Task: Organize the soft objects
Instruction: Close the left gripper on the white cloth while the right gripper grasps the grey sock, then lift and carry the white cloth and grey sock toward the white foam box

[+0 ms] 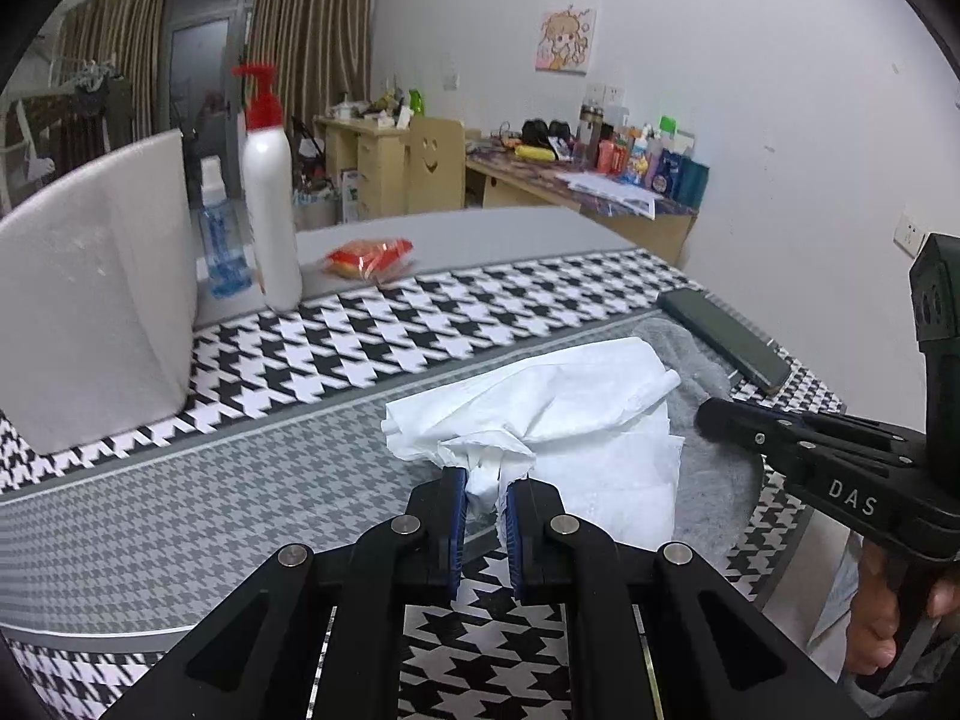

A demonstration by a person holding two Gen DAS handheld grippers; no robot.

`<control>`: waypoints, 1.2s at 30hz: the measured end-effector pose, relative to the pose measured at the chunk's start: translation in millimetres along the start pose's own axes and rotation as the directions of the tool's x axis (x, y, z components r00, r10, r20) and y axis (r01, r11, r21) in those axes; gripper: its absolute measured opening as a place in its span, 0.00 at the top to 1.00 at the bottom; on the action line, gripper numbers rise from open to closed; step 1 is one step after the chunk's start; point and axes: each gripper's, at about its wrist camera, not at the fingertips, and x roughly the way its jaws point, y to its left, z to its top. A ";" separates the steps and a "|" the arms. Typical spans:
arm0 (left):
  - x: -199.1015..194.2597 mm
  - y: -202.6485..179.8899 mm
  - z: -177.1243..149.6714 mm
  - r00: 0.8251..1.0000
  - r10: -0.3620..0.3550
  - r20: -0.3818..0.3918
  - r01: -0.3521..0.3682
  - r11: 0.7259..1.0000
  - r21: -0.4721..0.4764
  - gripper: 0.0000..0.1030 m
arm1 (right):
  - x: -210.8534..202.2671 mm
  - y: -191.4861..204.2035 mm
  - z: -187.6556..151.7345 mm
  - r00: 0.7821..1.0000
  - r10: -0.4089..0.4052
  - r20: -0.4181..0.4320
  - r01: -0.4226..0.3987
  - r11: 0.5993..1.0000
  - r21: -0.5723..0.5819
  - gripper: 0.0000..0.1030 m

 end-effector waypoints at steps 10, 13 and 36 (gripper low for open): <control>-26.6 3.2 7.3 0.997 0.053 0.063 -0.054 0.998 0.012 0.88 | -27.5 13.7 13.0 0.994 0.067 0.087 -0.065 0.998 -0.017 0.91; -31.2 4.2 7.0 0.995 0.069 0.069 -0.070 0.997 0.016 0.88 | -29.9 16.3 14.9 0.993 0.071 0.096 -0.069 0.997 -0.026 0.91; -75.4 25.4 16.2 0.974 0.162 0.161 -0.167 0.986 0.017 0.88 | -56.4 50.8 28.5 0.978 0.096 0.186 -0.081 0.993 -0.089 0.91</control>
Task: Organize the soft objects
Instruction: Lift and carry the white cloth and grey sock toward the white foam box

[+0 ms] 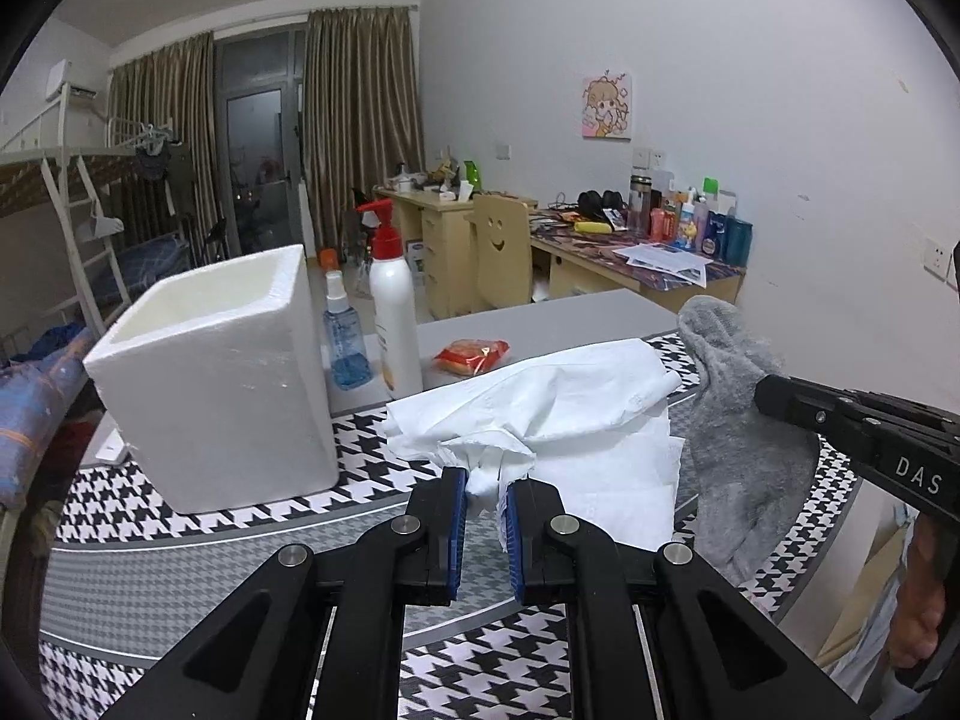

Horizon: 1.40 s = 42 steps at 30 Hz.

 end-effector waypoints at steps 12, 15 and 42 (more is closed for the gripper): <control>-17.0 12.8 9.9 0.999 0.011 0.038 -0.012 1.000 0.013 0.88 | -6.8 16.8 8.9 0.999 -0.008 0.040 0.009 1.000 -0.018 0.91; -19.8 15.4 13.8 0.999 0.009 0.044 -0.010 1.000 0.013 0.88 | -7.6 22.4 10.4 0.999 -0.007 0.045 0.008 1.000 -0.025 0.91; -22.3 53.3 52.4 0.995 0.038 0.096 -0.037 0.999 -0.005 0.88 | 0.9 65.4 47.3 0.995 0.012 0.095 -0.002 0.994 -0.107 0.91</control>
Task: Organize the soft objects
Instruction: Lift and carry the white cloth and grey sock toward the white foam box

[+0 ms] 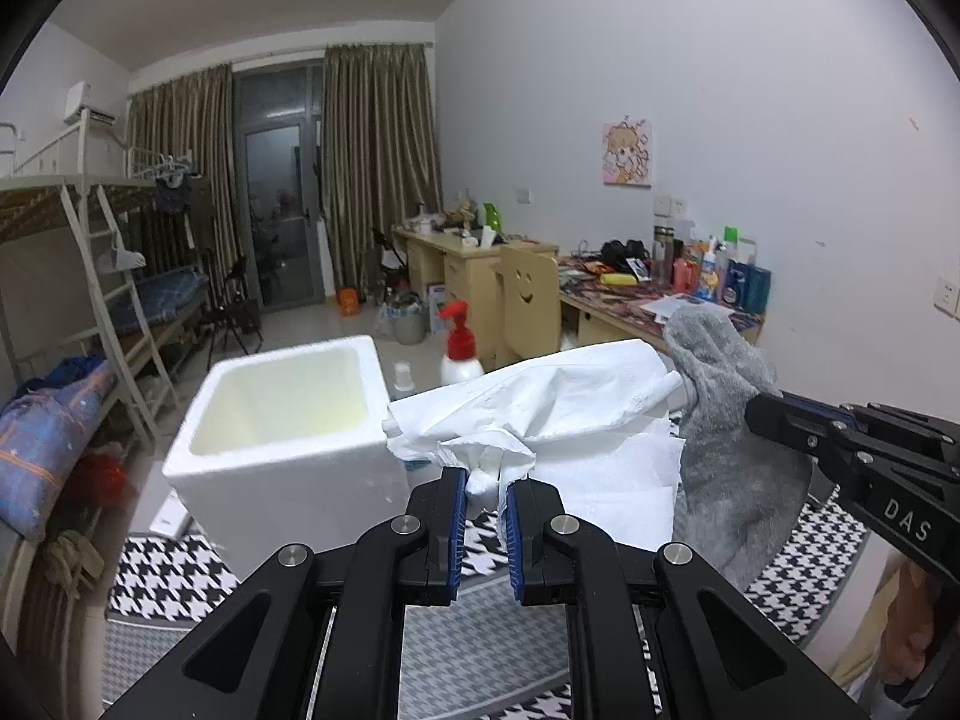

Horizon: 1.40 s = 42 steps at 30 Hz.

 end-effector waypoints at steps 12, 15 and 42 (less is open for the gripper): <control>9.0 19.1 17.3 0.999 0.033 0.017 -0.033 0.999 -0.007 0.88 | 12.8 14.5 15.2 1.000 0.027 0.008 -0.027 1.000 -0.011 0.91; 12.9 23.9 19.8 0.999 0.039 0.018 -0.039 0.999 -0.012 0.88 | 19.1 15.7 18.7 0.999 0.033 0.001 -0.033 0.999 -0.006 0.91; 47.0 60.4 42.0 0.990 0.141 0.010 -0.141 0.989 -0.040 0.88 | 57.5 44.4 52.3 0.995 0.089 -0.038 -0.091 0.995 -0.044 0.91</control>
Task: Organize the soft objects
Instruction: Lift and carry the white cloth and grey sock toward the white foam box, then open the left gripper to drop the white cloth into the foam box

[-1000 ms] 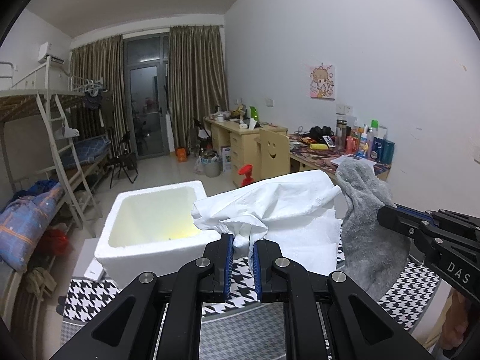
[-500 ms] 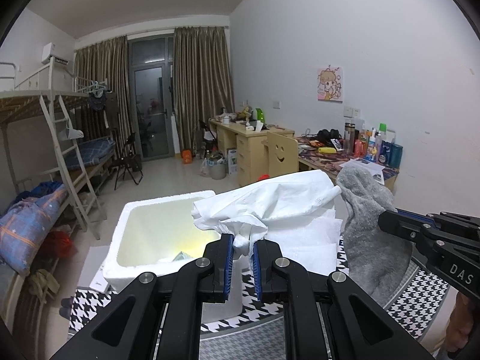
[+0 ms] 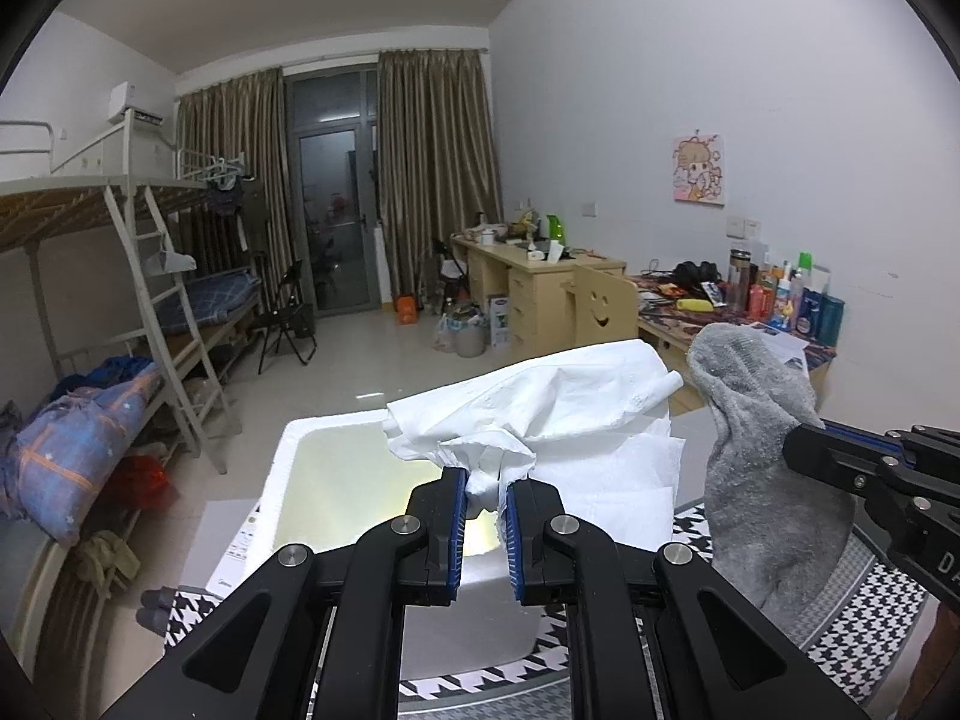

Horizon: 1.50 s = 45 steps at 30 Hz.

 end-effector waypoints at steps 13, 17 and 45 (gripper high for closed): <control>11.1 14.5 2.5 0.998 0.055 -0.015 -0.055 0.998 -0.013 0.88 | 13.8 10.7 9.0 0.999 0.045 -0.002 -0.045 0.998 -0.033 0.91; 16.0 20.5 2.3 0.997 0.069 -0.021 -0.069 0.997 -0.026 0.88 | 17.3 13.8 9.5 0.999 0.053 -0.006 -0.053 0.998 -0.044 0.91; 75.1 55.3 -12.5 0.984 0.119 -0.135 -0.131 0.988 -0.082 0.32 | 37.5 32.1 18.6 0.998 0.052 -0.021 -0.053 0.996 -0.074 0.91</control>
